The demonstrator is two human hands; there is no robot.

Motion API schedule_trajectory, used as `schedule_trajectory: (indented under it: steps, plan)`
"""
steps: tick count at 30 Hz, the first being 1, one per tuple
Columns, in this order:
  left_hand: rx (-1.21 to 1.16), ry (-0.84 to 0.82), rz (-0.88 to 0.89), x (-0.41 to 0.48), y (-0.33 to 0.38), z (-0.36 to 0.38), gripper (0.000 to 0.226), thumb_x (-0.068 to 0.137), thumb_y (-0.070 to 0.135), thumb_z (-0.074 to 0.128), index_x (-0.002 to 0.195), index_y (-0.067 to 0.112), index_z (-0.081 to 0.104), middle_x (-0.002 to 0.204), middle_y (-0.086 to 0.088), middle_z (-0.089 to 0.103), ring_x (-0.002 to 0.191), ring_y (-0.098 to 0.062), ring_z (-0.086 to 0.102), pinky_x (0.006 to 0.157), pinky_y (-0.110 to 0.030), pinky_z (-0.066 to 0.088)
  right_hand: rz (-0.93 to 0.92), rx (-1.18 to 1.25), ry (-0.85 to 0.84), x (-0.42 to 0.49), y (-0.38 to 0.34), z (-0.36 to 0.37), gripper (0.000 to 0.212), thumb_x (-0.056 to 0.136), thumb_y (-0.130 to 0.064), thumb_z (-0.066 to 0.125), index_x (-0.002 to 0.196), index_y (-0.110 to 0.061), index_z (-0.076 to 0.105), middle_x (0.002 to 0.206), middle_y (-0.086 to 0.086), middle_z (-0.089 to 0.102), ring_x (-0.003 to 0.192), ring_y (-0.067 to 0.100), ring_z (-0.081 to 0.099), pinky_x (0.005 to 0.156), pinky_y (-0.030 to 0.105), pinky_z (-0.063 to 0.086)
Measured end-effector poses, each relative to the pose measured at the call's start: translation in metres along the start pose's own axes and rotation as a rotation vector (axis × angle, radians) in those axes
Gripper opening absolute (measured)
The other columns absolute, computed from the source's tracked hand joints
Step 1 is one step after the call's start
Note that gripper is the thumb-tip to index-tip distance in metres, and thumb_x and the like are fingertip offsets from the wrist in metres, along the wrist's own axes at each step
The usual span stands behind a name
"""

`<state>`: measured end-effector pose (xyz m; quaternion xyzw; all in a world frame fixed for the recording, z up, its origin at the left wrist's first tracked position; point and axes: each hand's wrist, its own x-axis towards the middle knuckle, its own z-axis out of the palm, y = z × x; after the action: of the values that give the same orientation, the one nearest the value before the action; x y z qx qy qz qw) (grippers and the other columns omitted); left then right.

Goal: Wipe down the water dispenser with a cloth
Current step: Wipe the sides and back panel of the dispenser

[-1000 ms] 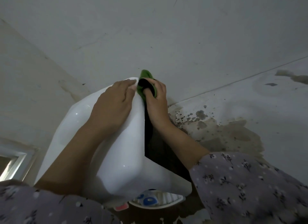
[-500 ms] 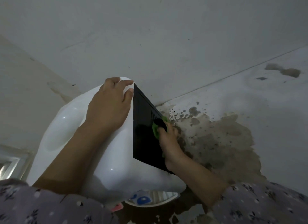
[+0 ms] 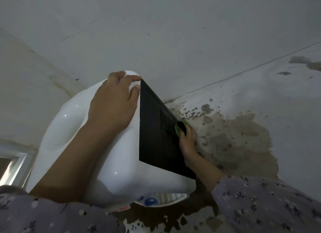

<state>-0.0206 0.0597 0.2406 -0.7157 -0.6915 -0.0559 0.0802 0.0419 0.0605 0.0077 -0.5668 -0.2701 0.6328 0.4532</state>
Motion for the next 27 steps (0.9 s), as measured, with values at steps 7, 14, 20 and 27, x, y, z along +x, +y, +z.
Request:
schedule_trajectory:
  steps: [7, 14, 20, 27]
  plan:
    - [0.002, 0.009, 0.005, 0.001, -0.001, -0.001, 0.035, 0.097, 0.034, 0.036, 0.129, 0.034, 0.05, 0.143, -0.001, 0.037, 0.124, -0.025, 0.043, 0.101, -0.036, 0.031, -0.141, 0.176, -0.135, -0.047, -0.029, 0.007, 0.027, 0.097, -0.019, 0.042, 0.101, -0.045, 0.049, 0.123, -0.014, 0.032, 0.121, 0.01, 0.036, 0.106, 0.029, 0.03]
    - [0.014, 0.006, 0.004, 0.0, 0.0, 0.0, 0.034, 0.097, 0.035, 0.037, 0.127, 0.035, 0.051, 0.142, -0.001, 0.037, 0.122, -0.025, 0.044, 0.101, -0.037, 0.033, -0.184, 0.071, -0.034, 0.012, -0.027, 0.01, 0.03, 0.099, -0.024, 0.041, 0.128, -0.026, 0.048, 0.139, 0.003, 0.035, 0.125, 0.017, 0.038, 0.107, 0.031, 0.03]
    - [0.013, 0.01, 0.007, 0.0, 0.0, 0.0, 0.033, 0.096, 0.037, 0.039, 0.125, 0.036, 0.053, 0.142, 0.0, 0.038, 0.121, -0.026, 0.045, 0.1, -0.036, 0.033, 0.166, -0.046, 0.039, -0.017, 0.024, -0.009, 0.041, 0.1, -0.029, 0.037, 0.14, -0.026, 0.036, 0.148, 0.005, 0.021, 0.131, 0.03, 0.029, 0.109, 0.043, 0.028]
    - [0.002, 0.016, 0.011, 0.0, 0.001, -0.002, 0.031, 0.095, 0.034, 0.04, 0.123, 0.034, 0.055, 0.141, -0.001, 0.041, 0.123, -0.024, 0.043, 0.107, -0.037, 0.029, -0.094, 0.29, -0.181, -0.076, -0.04, 0.003, 0.036, 0.096, -0.015, 0.043, 0.093, -0.049, 0.057, 0.13, -0.013, 0.035, 0.121, 0.012, 0.041, 0.106, 0.037, 0.038]
